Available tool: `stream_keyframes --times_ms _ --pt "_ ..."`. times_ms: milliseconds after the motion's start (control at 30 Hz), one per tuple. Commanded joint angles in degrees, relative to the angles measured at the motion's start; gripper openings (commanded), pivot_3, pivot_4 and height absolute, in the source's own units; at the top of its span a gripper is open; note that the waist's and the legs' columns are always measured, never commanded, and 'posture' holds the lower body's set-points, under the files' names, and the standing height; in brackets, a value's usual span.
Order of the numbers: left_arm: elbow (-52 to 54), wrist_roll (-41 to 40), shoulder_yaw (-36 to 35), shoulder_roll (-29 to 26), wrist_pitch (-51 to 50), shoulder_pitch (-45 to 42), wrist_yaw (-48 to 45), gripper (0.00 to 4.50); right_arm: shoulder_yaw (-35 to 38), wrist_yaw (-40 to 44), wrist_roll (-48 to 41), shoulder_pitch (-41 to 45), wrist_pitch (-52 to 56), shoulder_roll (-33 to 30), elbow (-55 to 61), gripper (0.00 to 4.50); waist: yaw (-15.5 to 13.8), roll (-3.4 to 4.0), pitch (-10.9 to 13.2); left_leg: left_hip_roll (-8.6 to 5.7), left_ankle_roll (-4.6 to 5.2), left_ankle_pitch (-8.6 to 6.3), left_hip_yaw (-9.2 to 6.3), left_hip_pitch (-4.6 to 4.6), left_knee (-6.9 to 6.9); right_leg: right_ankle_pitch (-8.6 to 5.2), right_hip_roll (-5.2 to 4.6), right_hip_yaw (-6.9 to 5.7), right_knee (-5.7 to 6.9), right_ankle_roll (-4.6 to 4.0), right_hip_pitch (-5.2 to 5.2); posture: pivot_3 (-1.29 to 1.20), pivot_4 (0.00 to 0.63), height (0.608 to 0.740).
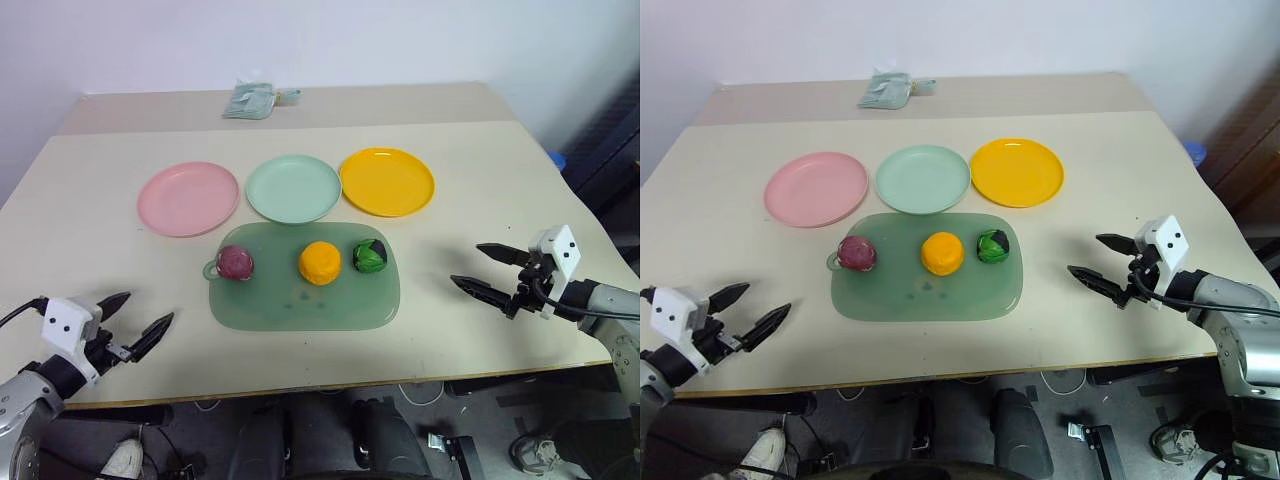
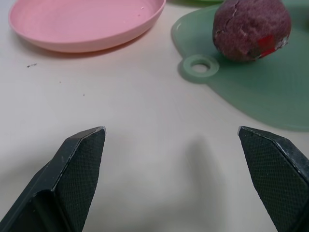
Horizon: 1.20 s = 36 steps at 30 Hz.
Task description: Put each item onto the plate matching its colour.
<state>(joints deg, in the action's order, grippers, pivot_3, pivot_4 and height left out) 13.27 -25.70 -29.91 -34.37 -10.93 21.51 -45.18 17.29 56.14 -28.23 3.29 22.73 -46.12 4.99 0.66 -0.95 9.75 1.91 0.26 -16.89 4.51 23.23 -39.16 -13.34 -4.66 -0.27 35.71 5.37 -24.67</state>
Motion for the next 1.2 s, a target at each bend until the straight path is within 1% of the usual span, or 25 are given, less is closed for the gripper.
stream_keyframes --times_ms 33,333,500,733,967,1067,1200 --pt "-1.66 0.31 0.13 0.38 3.14 -0.69 -0.89 4.5 1.49 -0.08 -0.5 0.14 -0.4 -0.7 1.85 4.46 -0.01 0.0 0.0 0.0 0.0 0.0 0.0 0.0 0.0 0.0 0.0 0.0 0.0 0.0 0.0 0.0 0.15 0.74" --pt "-3.54 0.22 0.15 0.97 6.11 -0.72 -1.82 4.5 0.22 -2.21 -1.12 0.5 1.61 0.48 5.65 4.46 0.02 0.0 0.0 0.01 0.0 0.0 0.0 0.0 0.0 0.0 -0.01 0.0 0.0 0.0 0.0 0.0 0.15 0.74" --pt "-0.54 -0.22 0.66 0.63 4.71 -1.03 -0.59 4.5 -0.61 -3.62 -1.14 0.92 2.41 1.3 6.91 4.46 -0.04 0.0 0.0 0.01 0.0 0.0 -0.01 0.01 0.0 0.0 -0.03 0.0 0.0 0.0 0.0 0.0 0.15 0.74" --pt "3.24 -0.21 2.14 -0.04 1.09 -2.64 1.95 4.5 -2.16 -5.84 -0.77 1.98 2.83 3.21 7.84 4.46 0.01 -0.02 -0.01 0.01 0.0 0.0 -0.01 0.01 0.0 0.0 -0.02 0.0 0.01 0.0 0.0 0.0 0.15 0.74" --pt "5.04 -0.45 3.51 -0.85 -2.09 -5.37 2.48 4.5 -1.8 -7.08 -1.31 -0.01 3.26 4.12 10.21 4.46 -0.04 -0.02 -0.01 0.0 0.0 0.0 0.0 0.01 0.0 0.01 -0.01 0.0 0.02 0.01 0.01 0.0 0.15 0.74" --pt "7.4 -0.65 5.56 -0.85 -3.97 -6.65 3.37 4.5 -1.84 -7.11 -1.15 -0.84 2.74 4.68 10.36 4.46 -0.03 -0.02 -0.02 -0.01 0.0 0.0 0.0 0.01 0.0 0.01 0.0 0.0 0.02 0.01 0.02 0.0 0.15 0.74" --pt "11.85 -2.72 9.14 -1.28 -9.98 -8.7 4.41 4.5 -1.95 -7.32 -1.32 -1.22 2.77 5.23 11.1 4.46 -0.04 -0.02 -0.01 -0.01 0.0 0.0 0.0 0.01 -0.01 0.01 0.0 0.0 0.02 0.02 0.03 0.0 0.15 0.74"
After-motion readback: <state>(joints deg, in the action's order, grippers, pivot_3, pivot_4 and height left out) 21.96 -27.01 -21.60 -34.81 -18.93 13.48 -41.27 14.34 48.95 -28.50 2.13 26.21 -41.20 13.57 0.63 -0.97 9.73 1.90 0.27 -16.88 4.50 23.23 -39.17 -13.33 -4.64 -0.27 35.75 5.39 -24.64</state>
